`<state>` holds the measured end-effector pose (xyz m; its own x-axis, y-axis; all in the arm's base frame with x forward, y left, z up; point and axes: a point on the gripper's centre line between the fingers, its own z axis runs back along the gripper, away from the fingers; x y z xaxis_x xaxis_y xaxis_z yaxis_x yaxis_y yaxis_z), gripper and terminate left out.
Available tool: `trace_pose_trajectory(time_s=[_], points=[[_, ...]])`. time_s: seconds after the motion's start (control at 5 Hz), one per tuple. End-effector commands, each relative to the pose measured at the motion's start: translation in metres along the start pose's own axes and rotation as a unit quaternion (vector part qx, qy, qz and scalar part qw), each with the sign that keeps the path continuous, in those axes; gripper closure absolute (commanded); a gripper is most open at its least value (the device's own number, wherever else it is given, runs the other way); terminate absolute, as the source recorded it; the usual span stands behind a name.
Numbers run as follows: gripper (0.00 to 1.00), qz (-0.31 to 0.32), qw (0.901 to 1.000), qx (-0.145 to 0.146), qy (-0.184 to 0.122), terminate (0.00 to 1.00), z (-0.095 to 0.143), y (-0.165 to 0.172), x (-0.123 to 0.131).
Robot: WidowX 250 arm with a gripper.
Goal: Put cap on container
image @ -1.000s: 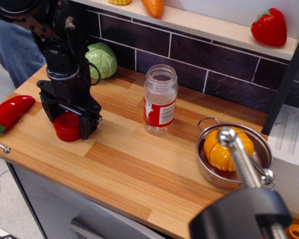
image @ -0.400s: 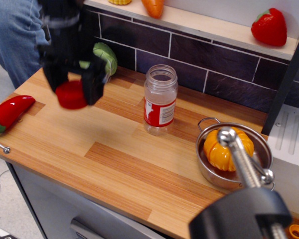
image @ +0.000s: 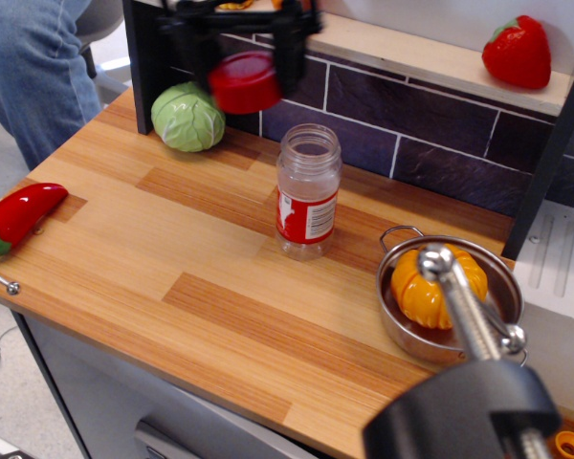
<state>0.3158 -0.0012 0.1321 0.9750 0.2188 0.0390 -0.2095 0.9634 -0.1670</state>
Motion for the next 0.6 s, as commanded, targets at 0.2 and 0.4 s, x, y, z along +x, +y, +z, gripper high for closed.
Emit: trace_pose_trajectory(time_s=[0.2,0.4], points=[[1.0,0.009,0.9992,0.007,-0.038,0.0,-0.016,-0.022,0.015],[1.0,0.008,0.9992,0.014,-0.036,0.0,-0.019,-0.026,0.012]])
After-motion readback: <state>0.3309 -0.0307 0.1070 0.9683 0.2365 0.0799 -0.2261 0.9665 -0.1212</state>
